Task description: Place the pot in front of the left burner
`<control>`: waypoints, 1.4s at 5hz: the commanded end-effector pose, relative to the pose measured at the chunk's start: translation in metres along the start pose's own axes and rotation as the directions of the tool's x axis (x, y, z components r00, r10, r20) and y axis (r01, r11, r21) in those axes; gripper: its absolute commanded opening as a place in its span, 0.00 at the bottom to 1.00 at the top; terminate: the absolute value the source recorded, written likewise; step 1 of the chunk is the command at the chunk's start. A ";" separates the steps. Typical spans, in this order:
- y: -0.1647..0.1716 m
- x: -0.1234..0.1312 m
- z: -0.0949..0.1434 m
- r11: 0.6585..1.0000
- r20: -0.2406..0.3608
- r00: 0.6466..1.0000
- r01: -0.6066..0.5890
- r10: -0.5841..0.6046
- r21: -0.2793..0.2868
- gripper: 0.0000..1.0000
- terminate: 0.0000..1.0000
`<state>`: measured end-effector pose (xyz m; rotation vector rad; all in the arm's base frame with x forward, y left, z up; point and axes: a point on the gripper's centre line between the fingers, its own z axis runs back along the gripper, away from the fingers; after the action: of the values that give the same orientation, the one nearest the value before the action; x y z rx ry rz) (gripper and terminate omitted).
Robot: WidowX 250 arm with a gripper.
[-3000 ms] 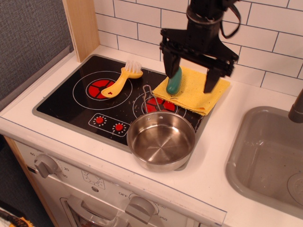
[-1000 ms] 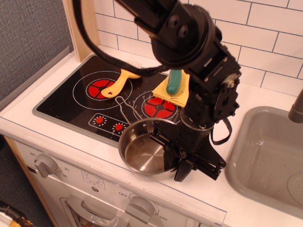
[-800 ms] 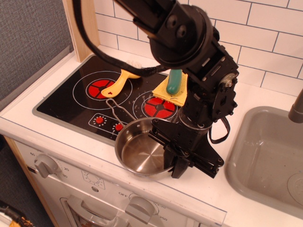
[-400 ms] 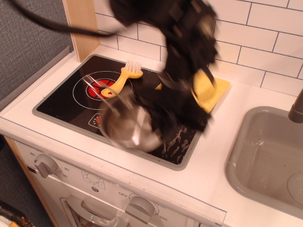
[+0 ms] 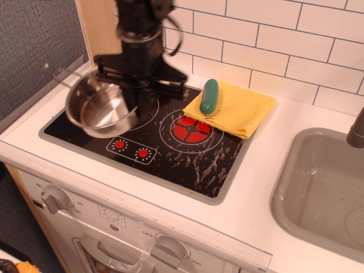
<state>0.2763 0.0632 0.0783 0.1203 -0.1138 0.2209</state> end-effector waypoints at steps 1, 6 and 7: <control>0.040 0.012 -0.032 0.998 -0.023 0.999 -0.038 0.039 0.043 0.00 0.00; 0.040 0.024 -0.026 1.000 0.080 0.997 -0.011 0.011 0.004 1.00 0.00; 0.030 0.026 -0.017 0.999 0.097 0.994 0.044 -0.042 -0.018 1.00 0.00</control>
<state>0.2989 0.0952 0.0459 0.0967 -0.1373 0.1780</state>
